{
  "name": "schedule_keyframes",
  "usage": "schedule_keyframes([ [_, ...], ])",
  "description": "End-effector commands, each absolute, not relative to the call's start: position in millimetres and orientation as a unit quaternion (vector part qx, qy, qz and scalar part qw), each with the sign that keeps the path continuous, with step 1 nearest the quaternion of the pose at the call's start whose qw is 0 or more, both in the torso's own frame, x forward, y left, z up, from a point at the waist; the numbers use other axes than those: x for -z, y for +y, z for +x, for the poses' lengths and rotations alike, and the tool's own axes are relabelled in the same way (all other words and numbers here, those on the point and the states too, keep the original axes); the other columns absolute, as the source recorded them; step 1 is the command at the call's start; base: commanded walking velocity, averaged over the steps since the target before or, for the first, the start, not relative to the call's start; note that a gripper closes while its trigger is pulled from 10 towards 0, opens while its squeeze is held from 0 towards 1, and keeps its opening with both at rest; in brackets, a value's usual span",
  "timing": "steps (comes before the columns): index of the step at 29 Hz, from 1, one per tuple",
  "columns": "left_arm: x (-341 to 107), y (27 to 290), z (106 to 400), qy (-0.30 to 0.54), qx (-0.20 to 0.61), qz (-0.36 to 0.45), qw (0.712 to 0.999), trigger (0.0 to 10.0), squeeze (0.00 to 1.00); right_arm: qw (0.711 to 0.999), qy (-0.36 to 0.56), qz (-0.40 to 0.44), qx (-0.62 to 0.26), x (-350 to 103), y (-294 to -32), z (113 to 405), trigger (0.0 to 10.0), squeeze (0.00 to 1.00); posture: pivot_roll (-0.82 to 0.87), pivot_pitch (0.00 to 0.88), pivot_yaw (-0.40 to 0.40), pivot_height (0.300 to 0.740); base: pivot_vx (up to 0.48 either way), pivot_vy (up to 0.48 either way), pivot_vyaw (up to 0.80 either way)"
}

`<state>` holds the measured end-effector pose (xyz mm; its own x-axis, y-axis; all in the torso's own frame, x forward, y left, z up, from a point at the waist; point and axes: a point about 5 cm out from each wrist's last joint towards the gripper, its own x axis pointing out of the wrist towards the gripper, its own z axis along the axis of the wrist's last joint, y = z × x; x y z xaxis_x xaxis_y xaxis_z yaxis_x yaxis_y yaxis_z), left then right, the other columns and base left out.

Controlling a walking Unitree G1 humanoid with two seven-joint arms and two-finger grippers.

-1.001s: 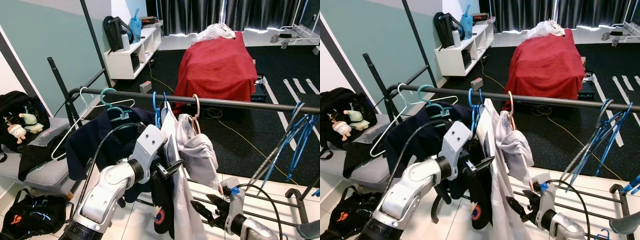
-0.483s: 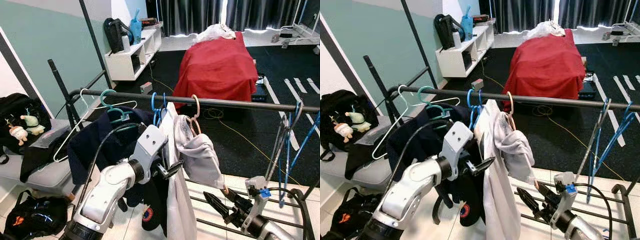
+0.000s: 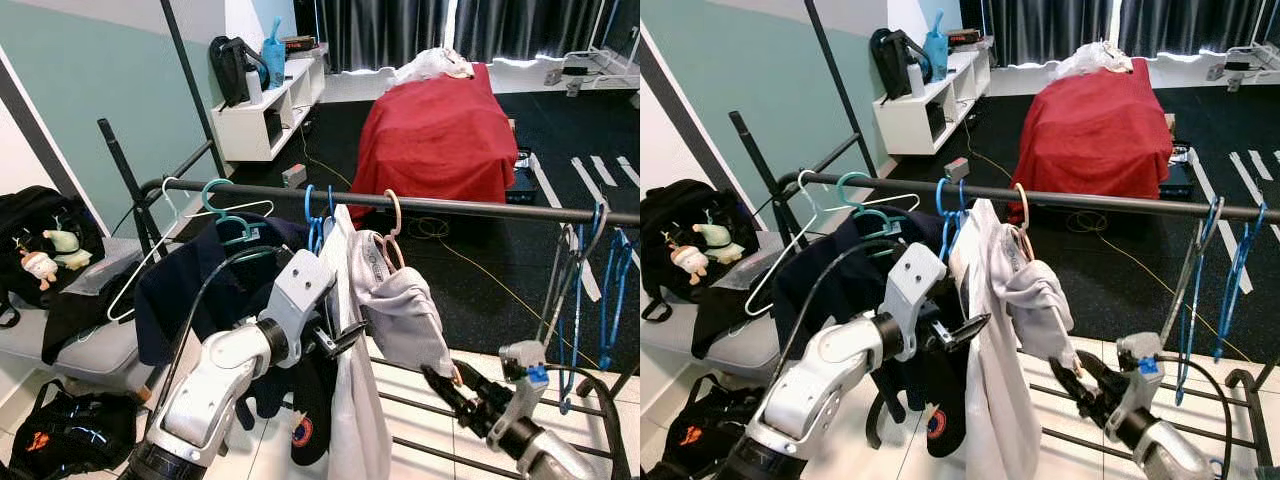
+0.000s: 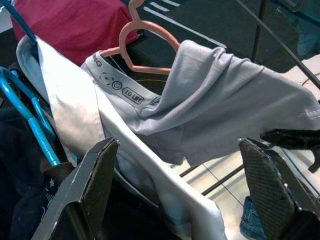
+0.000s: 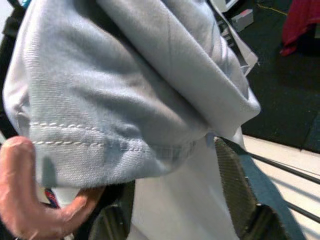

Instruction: Hang hanger

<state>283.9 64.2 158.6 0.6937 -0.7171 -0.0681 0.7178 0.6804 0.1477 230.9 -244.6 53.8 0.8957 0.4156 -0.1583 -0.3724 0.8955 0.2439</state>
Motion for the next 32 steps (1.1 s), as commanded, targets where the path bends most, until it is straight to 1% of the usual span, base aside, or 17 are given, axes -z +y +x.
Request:
schedule_keyframes([
  [1,-154.9,66.2,285.1,0.014,0.39,0.083,0.917,10.0,0.0,0.969,0.094,0.099,-0.205,-57.0,-242.0,233.5,0.0,0.0,-0.11,0.0,0.116,0.71,0.0,0.0,0.0],
  [9,-155.1,65.8,284.9,0.013,0.39,0.081,0.917,10.0,0.0,0.971,0.09,0.095,-0.198,-60.3,-243.0,234.2,0.0,0.0,-0.11,0.0,0.115,0.71,0.0,0.0,0.0],
  [17,-155.0,65.9,284.9,0.014,0.389,0.081,0.917,10.0,0.0,0.966,0.095,0.105,-0.216,-58.8,-236.6,230.7,0.0,0.0,-0.11,0.0,0.112,0.71,0.0,0.0,0.0],
  [18,-155.0,65.8,285.0,0.014,0.389,0.081,0.918,10.0,0.0,0.96,0.082,0.135,-0.233,-63.4,-231.2,229.3,0.0,0.0,-0.11,0.0,0.111,0.71,0.0,0.0,0.0],
  [19,-154.9,65.9,284.9,0.014,0.388,0.081,0.918,10.0,0.0,0.946,0.052,0.19,-0.256,-73.8,-226.0,227.6,0.0,0.0,-0.11,0.0,0.111,0.71,0.0,0.0,0.0],
  [20,-154.9,65.9,284.9,0.014,0.388,0.081,0.918,10.0,0.0,0.946,0.052,0.19,-0.256,-73.8,-226.0,227.6,0.0,0.0,-0.11,0.0,0.111,0.71,0.0,0.0,0.0],
  [21,-154.8,66.1,285.0,0.014,0.388,0.081,0.918,10.0,0.0,0.931,0.018,0.235,-0.28,-86.3,-223.0,225.2,0.0,0.0,-0.11,0.0,0.111,0.71,0.0,0.0,0.0],
  [23,-154.5,66.1,284.8,0.015,0.388,0.081,0.918,10.0,0.0,0.907,-0.025,0.282,-0.313,-103.7,-222.6,220.7,0.0,0.0,-0.11,0.0,0.111,0.71,0.0,0.0,0.0],
  [29,-154.6,65.1,284.9,0.014,0.389,0.08,0.918,10.0,0.0,0.894,-0.046,0.295,-0.334,-116.6,-224.1,218.0,0.0,0.0,-0.12,0.0,0.109,0.71,0.0,0.0,0.0],
  [32,-154.0,64.4,284.5,0.014,0.39,0.08,0.917,10.0,0.0,0.88,-0.03,0.292,-0.373,-120.3,-215.3,212.2,0.0,0.0,-0.12,0.0,0.107,0.71,0.0,0.0,0.0],
])
